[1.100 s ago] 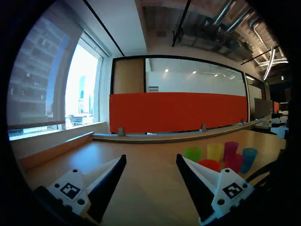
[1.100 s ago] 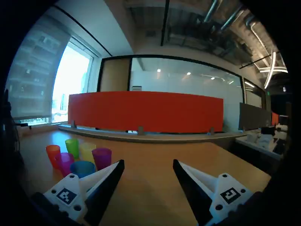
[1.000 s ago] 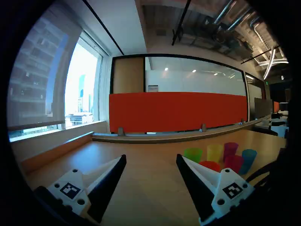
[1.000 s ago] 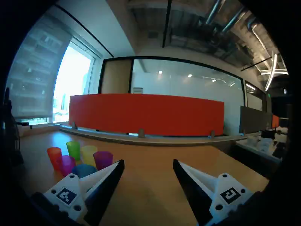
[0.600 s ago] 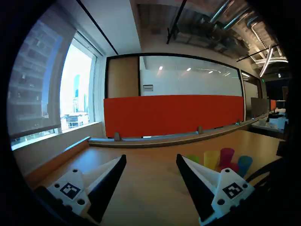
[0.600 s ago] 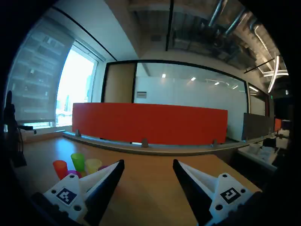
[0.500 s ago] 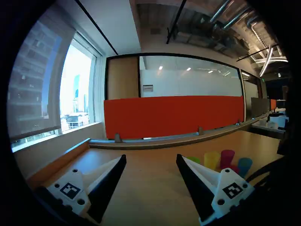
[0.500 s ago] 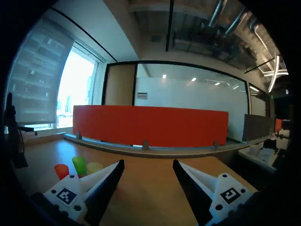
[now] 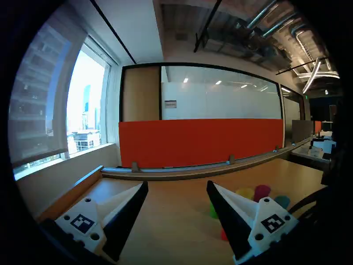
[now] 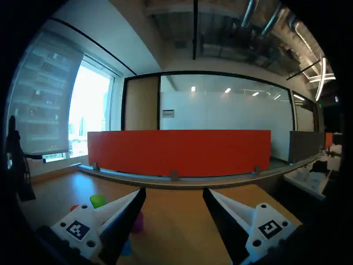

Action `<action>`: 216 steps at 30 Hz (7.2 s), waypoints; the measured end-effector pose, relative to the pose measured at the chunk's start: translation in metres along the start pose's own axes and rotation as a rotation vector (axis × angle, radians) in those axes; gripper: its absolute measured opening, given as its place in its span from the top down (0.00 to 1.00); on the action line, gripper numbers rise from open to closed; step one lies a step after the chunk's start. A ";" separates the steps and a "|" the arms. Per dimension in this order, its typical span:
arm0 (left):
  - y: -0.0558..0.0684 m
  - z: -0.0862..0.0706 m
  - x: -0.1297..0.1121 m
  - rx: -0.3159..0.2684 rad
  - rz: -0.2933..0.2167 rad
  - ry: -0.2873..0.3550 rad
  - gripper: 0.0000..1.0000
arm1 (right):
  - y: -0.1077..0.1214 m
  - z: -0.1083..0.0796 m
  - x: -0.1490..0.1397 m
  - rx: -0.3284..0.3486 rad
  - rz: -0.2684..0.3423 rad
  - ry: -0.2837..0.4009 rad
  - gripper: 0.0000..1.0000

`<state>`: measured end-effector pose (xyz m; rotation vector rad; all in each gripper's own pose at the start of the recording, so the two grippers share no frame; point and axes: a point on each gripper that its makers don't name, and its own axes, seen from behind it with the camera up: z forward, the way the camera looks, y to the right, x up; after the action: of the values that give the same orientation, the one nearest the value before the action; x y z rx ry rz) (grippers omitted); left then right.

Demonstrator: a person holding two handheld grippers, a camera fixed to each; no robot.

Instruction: Pour water

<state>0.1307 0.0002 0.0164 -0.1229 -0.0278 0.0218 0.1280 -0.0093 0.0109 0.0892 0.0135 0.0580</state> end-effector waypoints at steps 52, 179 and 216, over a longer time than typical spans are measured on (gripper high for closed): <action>0.091 0.092 -0.039 -0.634 0.193 -0.281 0.01 | -0.109 -0.004 -0.084 0.686 -0.235 -0.415 0.00; 0.149 0.172 -0.155 -0.835 0.346 -0.568 0.14 | -0.134 0.033 -0.212 0.744 -0.311 -0.607 0.10; 0.153 0.077 -0.030 -0.740 0.142 -0.217 0.14 | -0.157 0.023 -0.047 0.686 -0.188 -0.238 0.10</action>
<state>0.0949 0.1603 0.0734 -0.8620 -0.2449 0.1671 0.0902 -0.1699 0.0208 0.7786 -0.1978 -0.1488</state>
